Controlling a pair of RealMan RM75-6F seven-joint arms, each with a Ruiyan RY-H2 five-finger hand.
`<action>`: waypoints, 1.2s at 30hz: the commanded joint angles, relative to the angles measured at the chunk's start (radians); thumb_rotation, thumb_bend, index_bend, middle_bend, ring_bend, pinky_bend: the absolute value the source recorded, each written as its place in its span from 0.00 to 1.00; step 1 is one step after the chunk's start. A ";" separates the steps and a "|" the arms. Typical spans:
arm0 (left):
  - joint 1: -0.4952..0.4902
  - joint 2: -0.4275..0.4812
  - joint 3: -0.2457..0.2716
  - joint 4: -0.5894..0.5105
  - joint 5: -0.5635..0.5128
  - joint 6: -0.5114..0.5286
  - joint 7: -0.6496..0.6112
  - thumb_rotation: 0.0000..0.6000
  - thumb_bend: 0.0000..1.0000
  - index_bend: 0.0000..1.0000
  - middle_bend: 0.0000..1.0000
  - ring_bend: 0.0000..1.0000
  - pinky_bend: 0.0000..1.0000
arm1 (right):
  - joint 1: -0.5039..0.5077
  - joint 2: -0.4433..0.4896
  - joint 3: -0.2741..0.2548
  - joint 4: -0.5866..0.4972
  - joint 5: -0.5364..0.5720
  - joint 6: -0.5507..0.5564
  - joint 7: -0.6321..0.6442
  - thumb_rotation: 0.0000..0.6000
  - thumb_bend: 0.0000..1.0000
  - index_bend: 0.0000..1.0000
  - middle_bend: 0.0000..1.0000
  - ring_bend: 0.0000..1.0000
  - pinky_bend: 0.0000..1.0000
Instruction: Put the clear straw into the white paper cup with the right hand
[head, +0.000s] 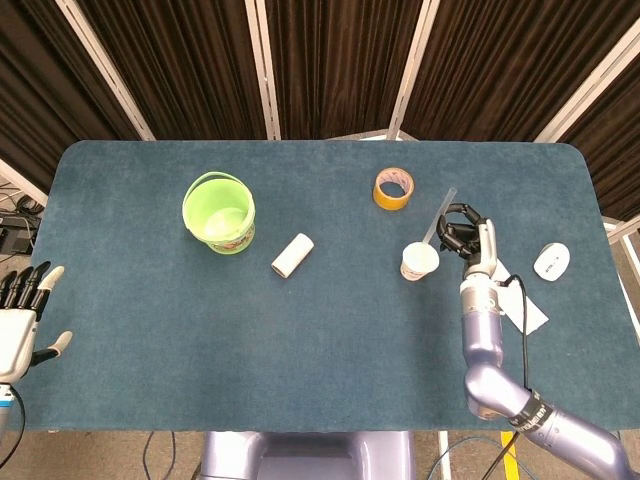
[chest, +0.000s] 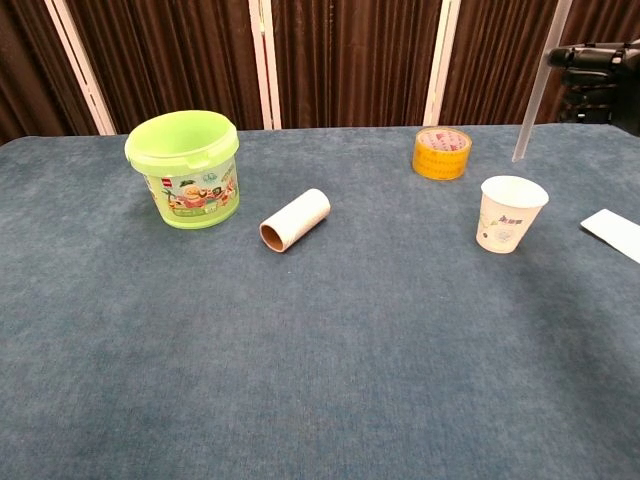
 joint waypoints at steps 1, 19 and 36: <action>0.000 0.000 0.001 0.001 0.002 0.000 -0.001 1.00 0.26 0.00 0.00 0.00 0.00 | -0.018 0.012 -0.019 -0.027 -0.010 0.009 0.006 1.00 0.47 0.63 1.00 0.85 0.69; -0.001 -0.001 0.002 0.001 0.004 0.002 0.002 1.00 0.26 0.00 0.00 0.00 0.00 | -0.042 -0.014 -0.058 0.108 0.008 -0.068 0.087 1.00 0.46 0.63 1.00 0.85 0.67; -0.001 0.001 0.003 0.003 0.005 0.000 -0.004 1.00 0.26 0.00 0.00 0.00 0.00 | -0.042 -0.045 -0.094 0.130 -0.043 -0.102 0.119 1.00 0.35 0.60 1.00 0.85 0.63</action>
